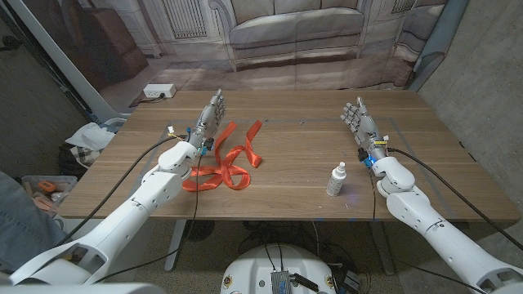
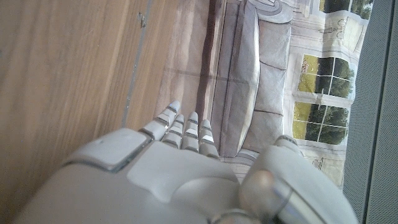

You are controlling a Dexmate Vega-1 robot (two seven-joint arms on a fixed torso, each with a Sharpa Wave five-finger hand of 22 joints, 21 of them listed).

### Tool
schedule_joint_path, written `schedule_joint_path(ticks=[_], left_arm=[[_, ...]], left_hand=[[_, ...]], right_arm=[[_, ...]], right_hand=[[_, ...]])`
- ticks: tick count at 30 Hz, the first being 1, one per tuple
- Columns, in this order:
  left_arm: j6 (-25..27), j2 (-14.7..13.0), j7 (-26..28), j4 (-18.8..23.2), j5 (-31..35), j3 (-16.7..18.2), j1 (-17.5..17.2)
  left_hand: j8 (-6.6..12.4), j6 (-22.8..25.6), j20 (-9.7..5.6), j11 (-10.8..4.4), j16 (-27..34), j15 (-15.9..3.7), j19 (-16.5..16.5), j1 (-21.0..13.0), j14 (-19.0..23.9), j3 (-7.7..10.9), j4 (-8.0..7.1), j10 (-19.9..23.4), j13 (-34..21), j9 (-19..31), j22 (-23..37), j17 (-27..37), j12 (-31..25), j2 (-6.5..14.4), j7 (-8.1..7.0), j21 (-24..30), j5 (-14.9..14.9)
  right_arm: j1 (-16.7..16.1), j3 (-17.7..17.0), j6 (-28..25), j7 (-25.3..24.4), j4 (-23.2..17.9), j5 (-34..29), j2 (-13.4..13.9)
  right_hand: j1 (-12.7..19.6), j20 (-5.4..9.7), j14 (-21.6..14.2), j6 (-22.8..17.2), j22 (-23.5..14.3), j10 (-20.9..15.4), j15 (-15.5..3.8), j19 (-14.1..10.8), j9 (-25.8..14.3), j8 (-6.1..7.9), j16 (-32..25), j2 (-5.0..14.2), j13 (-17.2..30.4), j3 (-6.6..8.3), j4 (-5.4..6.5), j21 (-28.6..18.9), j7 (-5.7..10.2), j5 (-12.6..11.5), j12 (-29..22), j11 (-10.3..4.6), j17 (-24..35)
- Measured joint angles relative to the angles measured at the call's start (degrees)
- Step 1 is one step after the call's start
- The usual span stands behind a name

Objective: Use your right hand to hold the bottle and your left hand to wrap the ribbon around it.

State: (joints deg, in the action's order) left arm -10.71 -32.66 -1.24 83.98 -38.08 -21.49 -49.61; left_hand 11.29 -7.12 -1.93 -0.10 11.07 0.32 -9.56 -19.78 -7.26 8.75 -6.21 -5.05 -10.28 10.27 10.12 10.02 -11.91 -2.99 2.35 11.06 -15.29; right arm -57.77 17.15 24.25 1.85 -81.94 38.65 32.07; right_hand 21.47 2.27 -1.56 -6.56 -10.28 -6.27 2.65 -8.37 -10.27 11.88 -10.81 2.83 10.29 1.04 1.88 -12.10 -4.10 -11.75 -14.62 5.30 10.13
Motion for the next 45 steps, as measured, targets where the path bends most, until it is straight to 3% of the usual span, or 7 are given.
schedule_joint_path(ticks=[12,34,45], left_arm=[[2.61,-1.91,3.46,5.66,1.32,0.16,-2.45],[2.97,-2.61,1.75,5.69,1.66,-0.50,-1.64],[1.88,-2.32,3.38,7.39,2.95,-0.43,-2.33]], left_hand=[[0.44,1.71,0.01,-0.20,0.01,0.10,0.01,-1.22,1.94,0.29,0.30,1.64,0.01,-0.01,0.00,-0.01,-0.45,0.46,0.10,0.44,0.00],[1.02,4.06,-0.10,-0.43,0.46,-0.30,1.17,-2.57,3.58,0.04,1.01,3.91,0.01,-0.02,0.01,-0.02,-0.89,0.46,-0.20,0.44,0.26],[1.02,4.57,0.29,-0.30,0.46,-0.32,1.58,-2.58,4.40,0.18,1.34,4.41,-0.27,-0.02,0.01,-0.02,-0.89,0.47,-0.31,0.44,0.47]], right_arm=[[-6.79,-2.86,2.98,2.77,-5.06,2.57,3.10],[-18.40,-6.51,8.28,0.40,-13.88,-0.51,5.84],[-24.25,-8.24,12.59,1.52,-15.58,-0.77,6.29]], right_hand=[[0.00,-0.21,-0.59,-0.71,0.00,-0.62,0.01,-0.21,-0.28,0.00,-0.22,0.00,0.00,0.00,0.00,0.00,0.10,0.00,0.01,-0.19,0.00],[0.17,0.00,-2.03,-2.26,0.01,-2.49,-0.60,-1.05,-0.27,0.23,-0.21,-0.17,-0.01,-0.07,-0.55,0.00,1.22,0.00,0.01,-1.07,-0.01],[1.07,-0.10,-4.39,-5.73,0.01,-5.95,-2.35,-1.75,-0.26,0.85,-0.44,-1.07,-0.01,-0.53,-1.68,0.00,3.06,0.00,-0.65,-3.91,0.00]])
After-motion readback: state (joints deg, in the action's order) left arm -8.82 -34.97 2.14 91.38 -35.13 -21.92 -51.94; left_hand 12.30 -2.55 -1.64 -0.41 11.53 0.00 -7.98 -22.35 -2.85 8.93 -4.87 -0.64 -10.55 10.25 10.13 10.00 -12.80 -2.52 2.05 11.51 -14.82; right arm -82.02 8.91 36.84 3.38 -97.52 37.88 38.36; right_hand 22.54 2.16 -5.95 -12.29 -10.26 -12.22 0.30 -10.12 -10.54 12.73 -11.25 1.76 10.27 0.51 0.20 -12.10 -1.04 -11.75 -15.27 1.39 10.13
